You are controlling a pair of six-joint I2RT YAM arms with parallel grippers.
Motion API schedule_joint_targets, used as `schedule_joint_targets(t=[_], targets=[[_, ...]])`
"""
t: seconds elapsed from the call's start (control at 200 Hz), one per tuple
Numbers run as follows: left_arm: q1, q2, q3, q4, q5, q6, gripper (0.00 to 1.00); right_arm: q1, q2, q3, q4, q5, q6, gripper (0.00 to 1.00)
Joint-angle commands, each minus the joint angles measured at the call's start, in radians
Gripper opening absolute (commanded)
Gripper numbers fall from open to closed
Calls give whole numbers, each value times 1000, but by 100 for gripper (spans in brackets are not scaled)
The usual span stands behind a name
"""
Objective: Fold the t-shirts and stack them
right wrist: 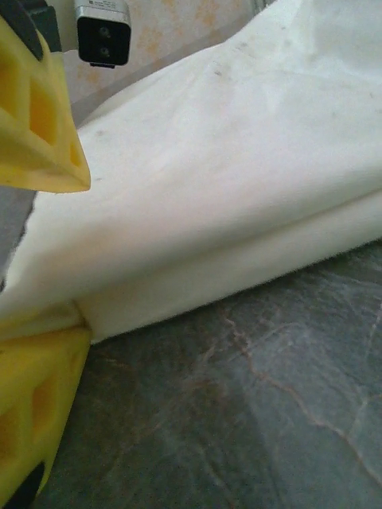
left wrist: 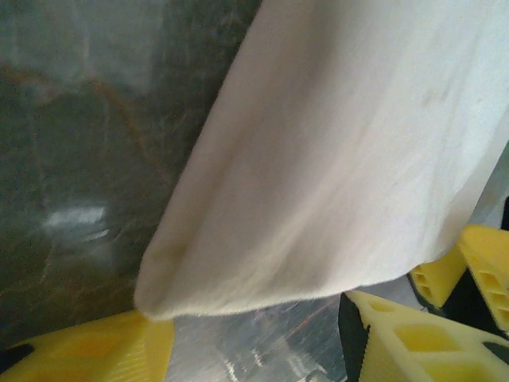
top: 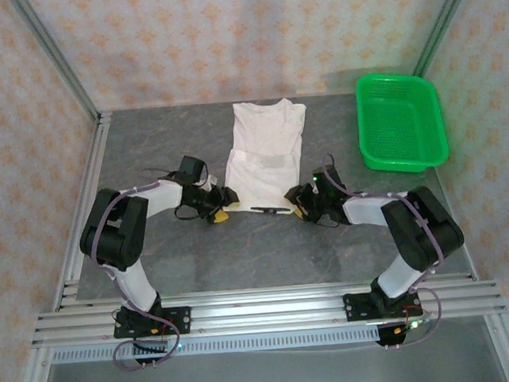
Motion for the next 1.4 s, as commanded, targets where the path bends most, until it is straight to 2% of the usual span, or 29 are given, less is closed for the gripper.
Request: schedule_joint_targets(t=[0.0, 0.09, 0.325, 0.44, 0.6, 0.826, 1.071, 1.256, 1.396], targets=[[-11, 50, 71, 43, -24, -15, 54, 8, 35, 33, 16, 3, 3, 42], [-12, 74, 106, 19, -46, -7, 46, 8, 48, 39, 10, 1, 5, 35], [-12, 88, 144, -79, -115, 38, 9, 8, 26, 47, -39, 4, 5, 7], [-15, 53, 138, -131, -150, 68, 0, 8, -18, 47, -103, 3, 0, 0], [-33, -51, 60, -188, -189, 91, 0, 38, -117, 23, -180, 15, 9, 0], [-79, -264, -129, -211, -228, 47, 0, 160, -281, -59, -286, 97, 79, 0], [-123, -522, -247, -310, -235, -5, 0, 371, -489, -101, -459, 232, 198, 0], [-173, -677, -286, -391, -218, -55, 0, 542, -552, -70, -545, 340, 305, 0], [-187, -756, -278, -451, -210, -71, 0, 600, -550, 2, -616, 386, 320, 0]])
